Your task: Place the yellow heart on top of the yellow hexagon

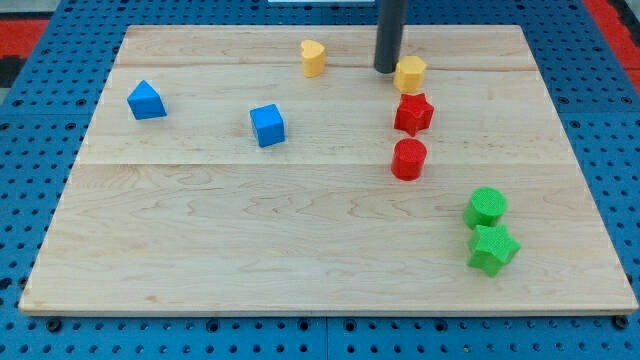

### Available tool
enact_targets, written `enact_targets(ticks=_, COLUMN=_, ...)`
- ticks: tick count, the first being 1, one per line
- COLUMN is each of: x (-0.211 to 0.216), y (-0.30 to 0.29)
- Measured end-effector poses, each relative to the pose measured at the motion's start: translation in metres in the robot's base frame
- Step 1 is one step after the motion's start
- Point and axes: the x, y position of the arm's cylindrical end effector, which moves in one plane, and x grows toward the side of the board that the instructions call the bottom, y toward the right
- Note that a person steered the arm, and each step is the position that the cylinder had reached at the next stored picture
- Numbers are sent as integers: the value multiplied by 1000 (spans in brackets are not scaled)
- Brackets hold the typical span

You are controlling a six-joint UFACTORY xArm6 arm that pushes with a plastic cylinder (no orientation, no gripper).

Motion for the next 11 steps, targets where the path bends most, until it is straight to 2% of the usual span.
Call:
enact_targets(ticks=1, x=-3, y=-46)
enact_targets(ticks=2, x=46, y=-74)
enact_targets(ticks=3, x=20, y=-126)
enact_targets(ticks=4, x=-28, y=-125)
enact_targets(ticks=5, x=-33, y=-80)
enact_targets(ticks=6, x=-47, y=-175)
enact_targets(ticks=7, x=-54, y=-110)
enact_targets(ticks=8, x=-54, y=-7)
enact_targets(ticks=9, x=-62, y=-67)
enact_targets(ticks=10, x=-85, y=-68)
enact_targets(ticks=11, x=-85, y=-36)
